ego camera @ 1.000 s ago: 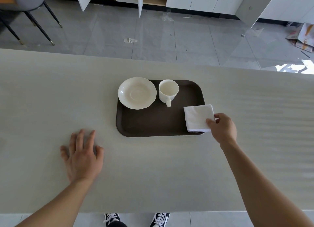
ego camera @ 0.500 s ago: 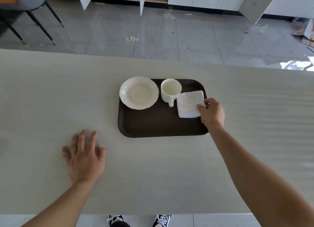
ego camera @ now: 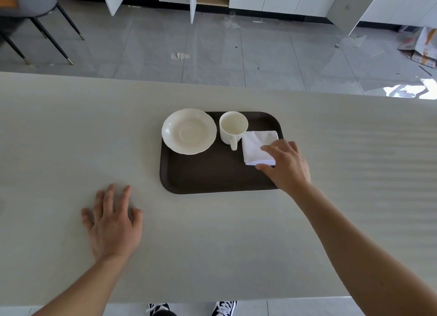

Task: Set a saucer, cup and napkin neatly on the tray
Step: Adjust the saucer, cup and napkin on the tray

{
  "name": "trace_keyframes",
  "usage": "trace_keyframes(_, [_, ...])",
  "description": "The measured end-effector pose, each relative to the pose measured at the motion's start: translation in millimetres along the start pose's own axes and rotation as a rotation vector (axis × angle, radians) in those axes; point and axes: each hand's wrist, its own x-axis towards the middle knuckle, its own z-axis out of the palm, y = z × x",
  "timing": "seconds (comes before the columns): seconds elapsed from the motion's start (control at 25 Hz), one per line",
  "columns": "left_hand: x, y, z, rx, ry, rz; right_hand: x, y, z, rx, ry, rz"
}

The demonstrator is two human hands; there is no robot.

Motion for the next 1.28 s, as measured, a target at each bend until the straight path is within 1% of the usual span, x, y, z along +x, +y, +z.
trace_keyframes(0.04, [0, 0, 0, -0.002, 0.0, -0.002, 0, -1, 2, -0.035, -0.044, -0.084])
trace_keyframes(0.08, [0, 0, 0, -0.006, 0.0, -0.004, 1, -2, 3, -0.068, -0.076, -0.125])
trace_keyframes(0.16, [-1, 1, -1, -0.01, 0.0, -0.007, 4, -2, 5, -0.094, -0.082, -0.143])
trace_keyframes(0.32, [0, 1, -1, -0.008, -0.006, -0.01, 7, 2, 5, -0.075, -0.057, -0.178])
trace_keyframes(1.12, [0, 1, -3, 0.007, -0.022, -0.005, 35, 0, 9, 0.04, -0.042, -0.119])
trace_keyframes(1.28, [-1, 7, -8, 0.019, -0.05, 0.002, 38, 0, 10, 0.06, -0.055, -0.109])
